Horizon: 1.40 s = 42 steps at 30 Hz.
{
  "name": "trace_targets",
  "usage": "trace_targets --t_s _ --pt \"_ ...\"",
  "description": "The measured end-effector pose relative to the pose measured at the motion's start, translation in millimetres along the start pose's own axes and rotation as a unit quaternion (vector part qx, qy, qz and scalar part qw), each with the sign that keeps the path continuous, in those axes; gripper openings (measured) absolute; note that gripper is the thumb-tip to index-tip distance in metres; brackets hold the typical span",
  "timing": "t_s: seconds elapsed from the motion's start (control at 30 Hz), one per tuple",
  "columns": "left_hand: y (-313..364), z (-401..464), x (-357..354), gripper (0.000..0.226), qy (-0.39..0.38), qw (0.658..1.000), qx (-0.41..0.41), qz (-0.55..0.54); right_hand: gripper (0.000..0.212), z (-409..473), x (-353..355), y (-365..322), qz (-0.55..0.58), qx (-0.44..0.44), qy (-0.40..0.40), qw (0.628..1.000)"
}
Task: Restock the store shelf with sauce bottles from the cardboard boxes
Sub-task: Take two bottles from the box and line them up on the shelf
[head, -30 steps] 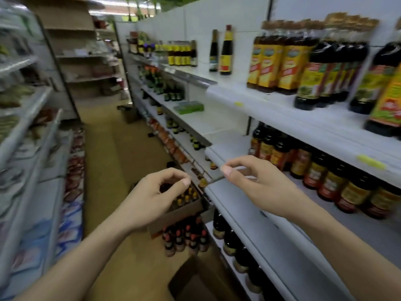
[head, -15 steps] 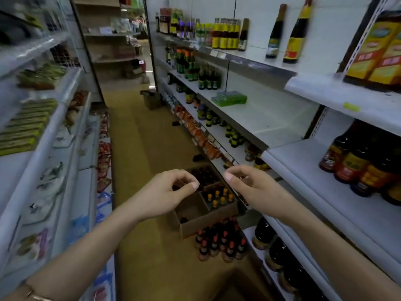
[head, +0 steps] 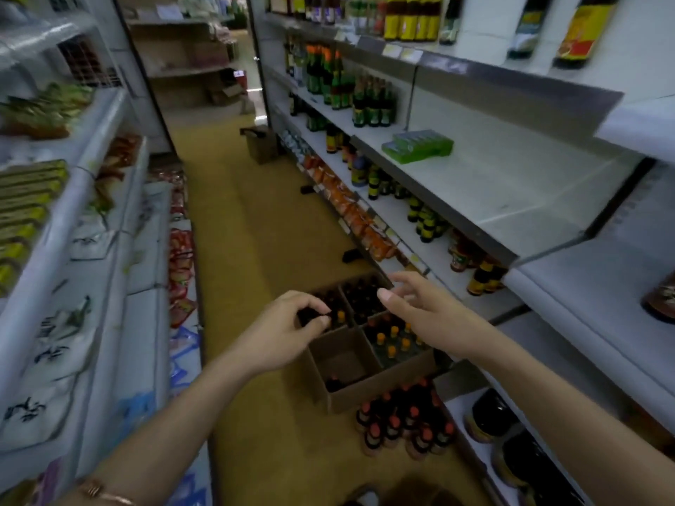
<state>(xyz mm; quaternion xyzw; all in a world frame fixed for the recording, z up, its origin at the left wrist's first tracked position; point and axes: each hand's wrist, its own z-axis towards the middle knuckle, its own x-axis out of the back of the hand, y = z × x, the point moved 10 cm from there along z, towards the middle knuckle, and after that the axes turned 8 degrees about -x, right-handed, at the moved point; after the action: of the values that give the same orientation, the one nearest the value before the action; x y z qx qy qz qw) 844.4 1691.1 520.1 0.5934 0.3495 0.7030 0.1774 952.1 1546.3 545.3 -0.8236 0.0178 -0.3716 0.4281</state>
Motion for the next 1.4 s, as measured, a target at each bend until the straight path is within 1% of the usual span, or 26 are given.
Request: trace_targets --t_s 0.1,0.23,0.3,0.37,0.43,0.53,0.63,0.77,0.87,0.97,1.07,1.23,1.33,1.4 --pt "-32 38 8 0.017 -0.011 0.999 0.033 0.004 0.065 65 -9 1 0.012 -0.004 -0.020 1.000" --pt "-55 105 5 0.029 -0.067 0.996 0.059 0.014 0.064 141 -7 4 0.042 -0.014 -0.040 0.998" --pt "-60 138 5 0.028 -0.071 0.995 0.058 0.025 0.061 174 4 7 0.050 -0.021 -0.033 0.998" --pt "-65 160 -4 0.021 -0.079 0.995 0.061 0.005 0.059 197 15 16 0.051 -0.036 -0.025 0.998" --pt "-75 171 -27 0.015 -0.118 0.990 0.069 -0.032 0.058 211 21 33 0.051 -0.048 -0.024 0.997" --pt "-95 192 -60 0.013 -0.179 0.981 0.066 -0.028 0.055 224 31 76 0.055 -0.092 -0.018 0.994" --pt "-115 220 -84 0.022 -0.194 0.979 0.054 -0.019 0.054 228 36 120 0.069 -0.139 0.002 0.988" --pt "-128 245 -117 0.019 -0.228 0.973 0.027 -0.022 0.052 225 30 161 0.093 -0.181 0.030 0.979" --pt "-141 262 -133 0.022 -0.256 0.966 0.010 -0.031 0.054 228 26 180 0.105 -0.223 0.048 0.968" --pt "-160 288 -136 0.027 -0.282 0.958 -0.012 -0.041 0.051 244 27 182 0.121 -0.245 0.085 0.958" --pt "-194 324 -129 0.033 -0.298 0.954 -0.017 -0.036 0.049 280 16 174 0.107 -0.252 0.098 0.957" --pt "-270 374 -112 0.032 -0.279 0.959 -0.035 -0.018 0.050 379 -29 157 0.109 -0.242 0.067 0.962" --pt "-327 388 -117 0.034 -0.275 0.961 -0.023 0.003 0.048 432 -57 157 0.114 -0.236 0.067 0.963" --pt "-361 389 -128 0.031 -0.266 0.964 -0.006 -0.005 0.047 456 -75 165 0.122 -0.240 0.061 0.961"
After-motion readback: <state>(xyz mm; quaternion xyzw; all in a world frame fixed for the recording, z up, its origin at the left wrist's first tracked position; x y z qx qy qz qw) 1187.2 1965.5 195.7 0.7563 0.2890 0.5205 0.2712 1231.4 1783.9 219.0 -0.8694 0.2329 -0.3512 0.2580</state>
